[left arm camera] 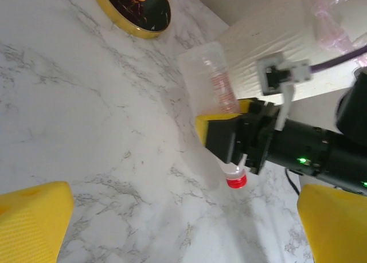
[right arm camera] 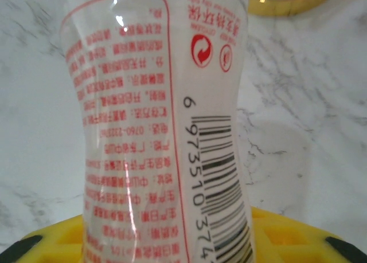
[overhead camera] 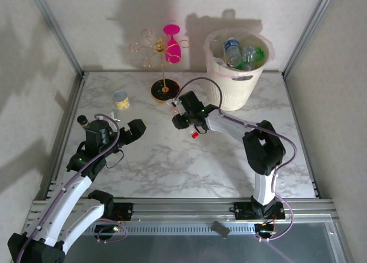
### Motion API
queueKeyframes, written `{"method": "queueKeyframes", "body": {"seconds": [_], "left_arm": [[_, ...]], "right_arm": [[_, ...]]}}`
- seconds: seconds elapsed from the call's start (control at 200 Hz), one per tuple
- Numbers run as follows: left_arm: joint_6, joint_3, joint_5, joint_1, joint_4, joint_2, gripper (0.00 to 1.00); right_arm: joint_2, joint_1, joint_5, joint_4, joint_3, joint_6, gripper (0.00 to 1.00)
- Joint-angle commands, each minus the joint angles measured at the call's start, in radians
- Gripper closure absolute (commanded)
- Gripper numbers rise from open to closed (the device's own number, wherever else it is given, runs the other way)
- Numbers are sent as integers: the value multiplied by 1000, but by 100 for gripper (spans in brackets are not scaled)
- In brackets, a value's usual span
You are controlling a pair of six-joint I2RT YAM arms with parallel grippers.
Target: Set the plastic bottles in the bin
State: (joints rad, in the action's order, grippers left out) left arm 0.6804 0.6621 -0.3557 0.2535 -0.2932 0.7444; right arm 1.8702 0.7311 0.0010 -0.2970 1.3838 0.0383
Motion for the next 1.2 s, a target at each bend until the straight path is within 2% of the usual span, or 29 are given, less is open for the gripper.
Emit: {"method": "queueKeyframes", "body": {"seconds": [0.0,0.135,0.411,0.571,0.831,0.906,1.061,1.197], "left_arm": [[5,44,-30,-2,-22,-20,0],[31,76,-33,36,-12,-26,0],[-26,235,120,200,-81,34,0],[-57,357,131,211,-92,99,0],[-67,487,137,212,-52,182,0],[-61,498,130,212,-30,217,0],[22,450,-2,211,92,297,0],[35,415,-18,211,116,338,0]], "right_arm": [[-90,-1,7,-3,-29,24,57],[-173,2,11,-27,-56,32,57],[-353,2,15,-70,-80,58,57],[-433,0,48,-114,-26,58,56],[-465,-12,136,-160,108,44,54],[-448,-31,180,-172,180,34,53],[-364,-174,246,-183,372,25,52],[-257,-292,265,-194,560,23,51]]}}
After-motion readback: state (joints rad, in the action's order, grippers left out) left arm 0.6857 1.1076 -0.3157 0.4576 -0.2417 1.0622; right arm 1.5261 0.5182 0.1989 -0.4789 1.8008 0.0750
